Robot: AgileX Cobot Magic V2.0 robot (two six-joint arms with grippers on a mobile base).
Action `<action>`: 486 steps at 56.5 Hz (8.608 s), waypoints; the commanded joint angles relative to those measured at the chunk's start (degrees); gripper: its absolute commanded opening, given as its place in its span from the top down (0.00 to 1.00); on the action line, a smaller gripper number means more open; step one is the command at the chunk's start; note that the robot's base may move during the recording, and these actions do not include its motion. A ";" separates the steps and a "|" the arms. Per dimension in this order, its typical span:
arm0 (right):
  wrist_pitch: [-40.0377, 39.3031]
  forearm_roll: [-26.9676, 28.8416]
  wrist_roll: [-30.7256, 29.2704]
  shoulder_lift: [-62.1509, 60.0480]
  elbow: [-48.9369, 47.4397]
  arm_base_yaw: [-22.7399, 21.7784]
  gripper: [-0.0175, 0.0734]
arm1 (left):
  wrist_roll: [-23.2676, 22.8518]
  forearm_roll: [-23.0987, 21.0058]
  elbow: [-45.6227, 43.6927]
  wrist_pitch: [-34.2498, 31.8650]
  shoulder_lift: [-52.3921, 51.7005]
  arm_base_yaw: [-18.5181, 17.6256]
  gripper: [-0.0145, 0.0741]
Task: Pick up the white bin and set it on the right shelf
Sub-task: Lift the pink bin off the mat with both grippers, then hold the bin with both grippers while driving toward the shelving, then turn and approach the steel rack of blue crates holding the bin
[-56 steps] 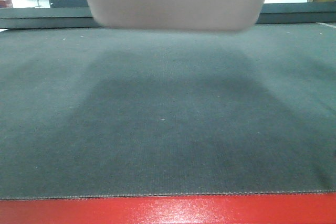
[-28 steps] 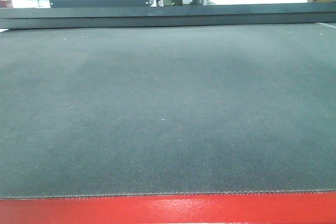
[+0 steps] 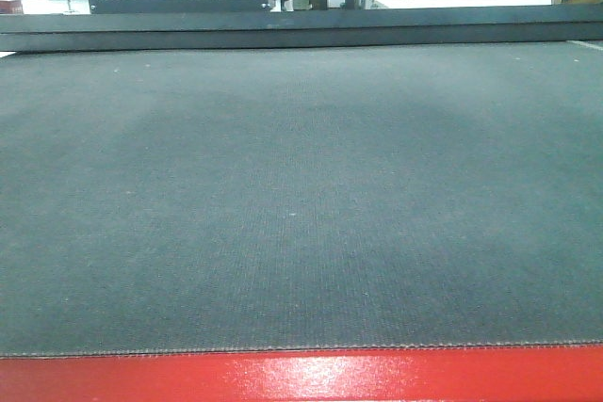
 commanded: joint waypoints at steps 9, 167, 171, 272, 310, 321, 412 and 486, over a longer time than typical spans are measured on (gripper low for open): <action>18.15 6.69 -1.02 -2.40 -1.98 2.14 0.73 | 1.12 -1.59 -2.05 14.56 -2.72 -2.67 0.98; -6.67 6.69 -1.07 -2.34 -1.98 2.14 0.73 | 1.12 -1.59 -2.05 14.56 -2.72 -2.67 0.98; -6.67 6.69 -1.07 -2.34 -1.98 2.14 0.73 | 1.12 -1.59 -2.05 14.56 -2.72 -2.67 0.98; -6.67 6.69 -1.07 -2.34 -1.98 2.14 0.73 | 1.12 -1.59 -2.05 14.56 -2.72 -2.67 0.98; -6.68 6.69 -1.07 -2.34 -1.98 2.14 0.73 | 1.12 -1.59 -2.05 14.56 -2.72 -2.67 0.98; -6.68 6.69 -1.07 -2.34 -1.98 2.14 0.73 | 1.12 -1.59 -2.05 14.56 -2.72 -2.67 0.98; -6.70 6.69 -1.07 -2.34 -1.98 2.14 0.73 | 1.12 -1.59 -2.05 14.56 -2.72 -2.67 0.98; -6.80 6.69 -1.07 -2.34 -1.98 2.14 0.73 | 1.12 -1.59 -2.05 14.56 -2.60 -2.67 0.98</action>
